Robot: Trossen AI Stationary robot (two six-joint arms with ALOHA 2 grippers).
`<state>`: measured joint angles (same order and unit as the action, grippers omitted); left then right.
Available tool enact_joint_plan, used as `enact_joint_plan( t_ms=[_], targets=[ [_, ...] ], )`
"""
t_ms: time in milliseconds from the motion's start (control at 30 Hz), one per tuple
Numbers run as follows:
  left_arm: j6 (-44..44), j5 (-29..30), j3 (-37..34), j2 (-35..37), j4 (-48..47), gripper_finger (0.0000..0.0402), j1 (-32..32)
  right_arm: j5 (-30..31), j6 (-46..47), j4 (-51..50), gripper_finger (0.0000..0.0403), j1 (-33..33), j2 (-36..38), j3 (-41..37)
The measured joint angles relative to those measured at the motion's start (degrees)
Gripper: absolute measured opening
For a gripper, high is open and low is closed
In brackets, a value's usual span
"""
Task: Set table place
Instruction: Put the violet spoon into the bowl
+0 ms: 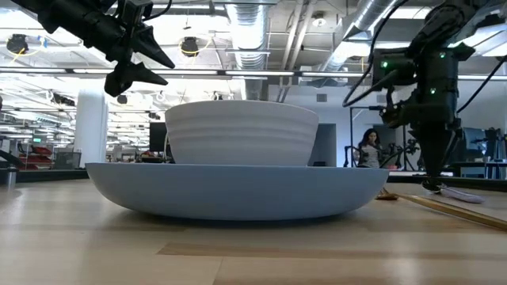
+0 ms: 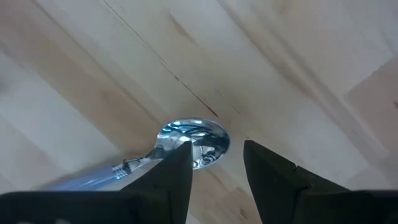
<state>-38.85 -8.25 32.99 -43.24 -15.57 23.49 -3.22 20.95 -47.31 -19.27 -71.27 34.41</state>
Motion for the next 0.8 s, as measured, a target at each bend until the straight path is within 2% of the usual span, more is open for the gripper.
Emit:
enact_joint_plan(
  t_ms=[367,533,700,800],
  targets=[
    [0.0,-0.4,0.0,0.0,-0.3,0.0169,0.0,-3.2,-1.5,5.7,0.0146,-0.1,-9.8,0.3],
    [0.0,-0.4,0.0,0.0,-0.5,0.0169,0.0,-4.4,-2.8,5.4,0.0096,-1.1,-10.8,0.4],
    [0.0,-0.4,0.0,0.0,-0.5,0.0169,0.0,-9.1,-3.6,6.7,0.0021,-2.5,-9.3,0.3],
    [0.0,-0.4,0.0,0.0,-0.5,0.0169,0.0,-9.8,-3.2,6.8,0.002,-3.2,-8.1,0.0]
  ],
)
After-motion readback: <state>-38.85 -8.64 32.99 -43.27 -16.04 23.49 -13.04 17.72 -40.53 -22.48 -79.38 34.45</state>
